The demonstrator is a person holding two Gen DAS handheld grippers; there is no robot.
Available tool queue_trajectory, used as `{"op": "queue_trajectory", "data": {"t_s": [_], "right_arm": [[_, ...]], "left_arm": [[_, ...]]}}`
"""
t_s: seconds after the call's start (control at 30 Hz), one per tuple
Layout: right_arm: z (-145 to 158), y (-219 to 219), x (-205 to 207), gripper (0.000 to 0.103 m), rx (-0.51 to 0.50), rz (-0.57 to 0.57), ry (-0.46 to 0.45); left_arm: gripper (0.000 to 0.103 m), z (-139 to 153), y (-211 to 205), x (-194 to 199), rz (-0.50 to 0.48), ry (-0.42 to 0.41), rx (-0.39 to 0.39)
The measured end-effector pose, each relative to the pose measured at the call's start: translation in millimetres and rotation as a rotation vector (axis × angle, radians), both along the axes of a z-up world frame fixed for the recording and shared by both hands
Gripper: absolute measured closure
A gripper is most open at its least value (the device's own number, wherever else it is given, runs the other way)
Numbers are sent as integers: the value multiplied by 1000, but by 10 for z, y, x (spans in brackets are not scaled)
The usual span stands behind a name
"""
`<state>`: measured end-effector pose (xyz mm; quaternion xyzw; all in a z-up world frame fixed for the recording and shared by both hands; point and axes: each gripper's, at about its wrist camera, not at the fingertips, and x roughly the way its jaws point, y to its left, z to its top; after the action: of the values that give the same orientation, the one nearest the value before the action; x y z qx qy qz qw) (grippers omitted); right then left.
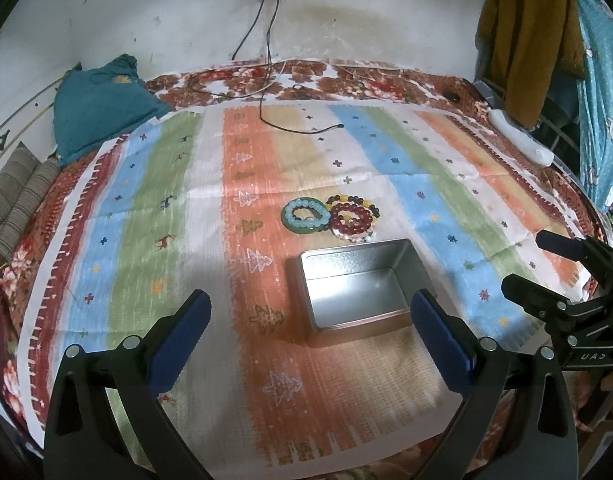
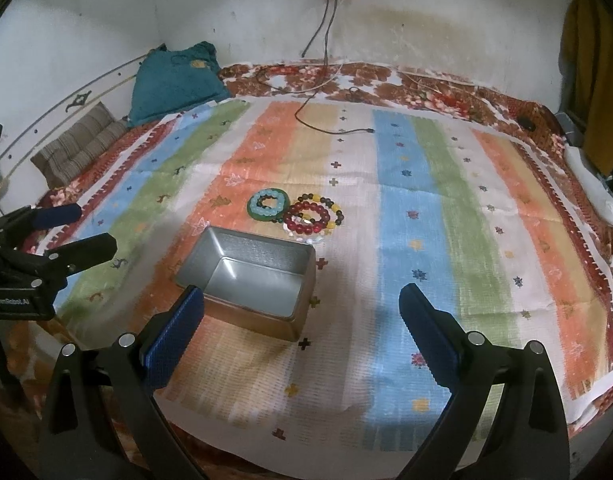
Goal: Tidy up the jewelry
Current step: 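Move both tools toward the bracelet pile beside the silver tin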
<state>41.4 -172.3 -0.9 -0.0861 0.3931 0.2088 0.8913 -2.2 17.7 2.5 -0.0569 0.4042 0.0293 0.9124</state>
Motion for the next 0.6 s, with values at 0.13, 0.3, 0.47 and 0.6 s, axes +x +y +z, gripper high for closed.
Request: {"op": "queue_trajectory", "data": {"t_s": [0.13,0.3,0.47,0.6], "right_arm": [[-3,9,-4,4,-3,-5,4],[8,28,4,4,-3,-2,4],[7,19,4,4,-3,-4,4],[0,11,5,4,-8,-10,-1]], "left_arm": [[6,-1,-8,13,0,1,-2],[6,-7,-22,5,-3,5,5],[6,-16,-11,3,4,6,2],[6,-32,-4,2,-2,11,4]]}}
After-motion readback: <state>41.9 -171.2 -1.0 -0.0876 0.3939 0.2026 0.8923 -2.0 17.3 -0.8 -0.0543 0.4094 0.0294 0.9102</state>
